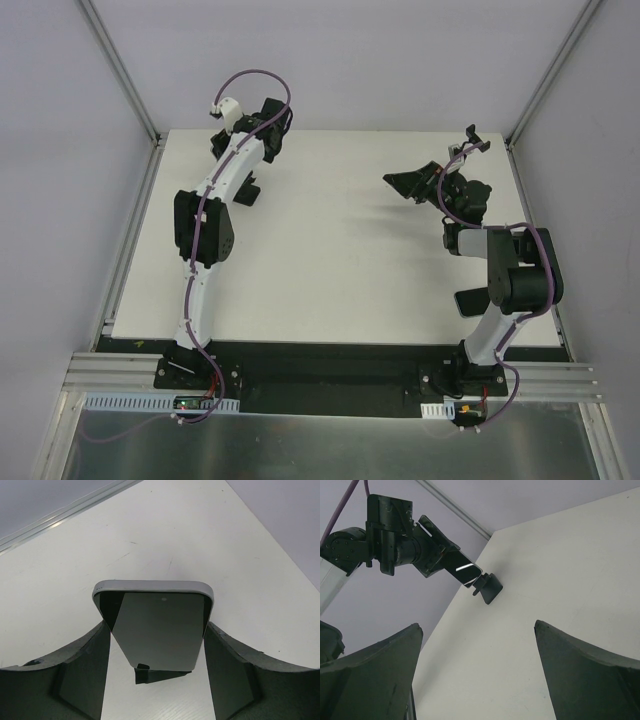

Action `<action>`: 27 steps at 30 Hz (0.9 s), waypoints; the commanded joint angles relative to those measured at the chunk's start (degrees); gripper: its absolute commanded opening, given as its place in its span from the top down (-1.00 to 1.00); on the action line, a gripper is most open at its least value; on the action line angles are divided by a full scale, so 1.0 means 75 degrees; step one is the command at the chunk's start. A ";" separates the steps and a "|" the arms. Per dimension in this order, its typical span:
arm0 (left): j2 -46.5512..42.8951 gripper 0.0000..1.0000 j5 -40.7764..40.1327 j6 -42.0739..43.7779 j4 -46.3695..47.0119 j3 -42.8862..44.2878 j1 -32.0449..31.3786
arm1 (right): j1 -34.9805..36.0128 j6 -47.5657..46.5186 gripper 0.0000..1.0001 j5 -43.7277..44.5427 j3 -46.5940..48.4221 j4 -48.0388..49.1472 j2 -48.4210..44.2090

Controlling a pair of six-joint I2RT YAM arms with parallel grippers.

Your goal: Place the phone on the phone stand

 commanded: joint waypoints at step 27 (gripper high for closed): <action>0.0191 1.00 -0.0308 -0.0865 0.0118 -0.0382 -0.0018 | -0.0046 0.0164 -0.93 -0.0012 0.0089 0.1339 0.0100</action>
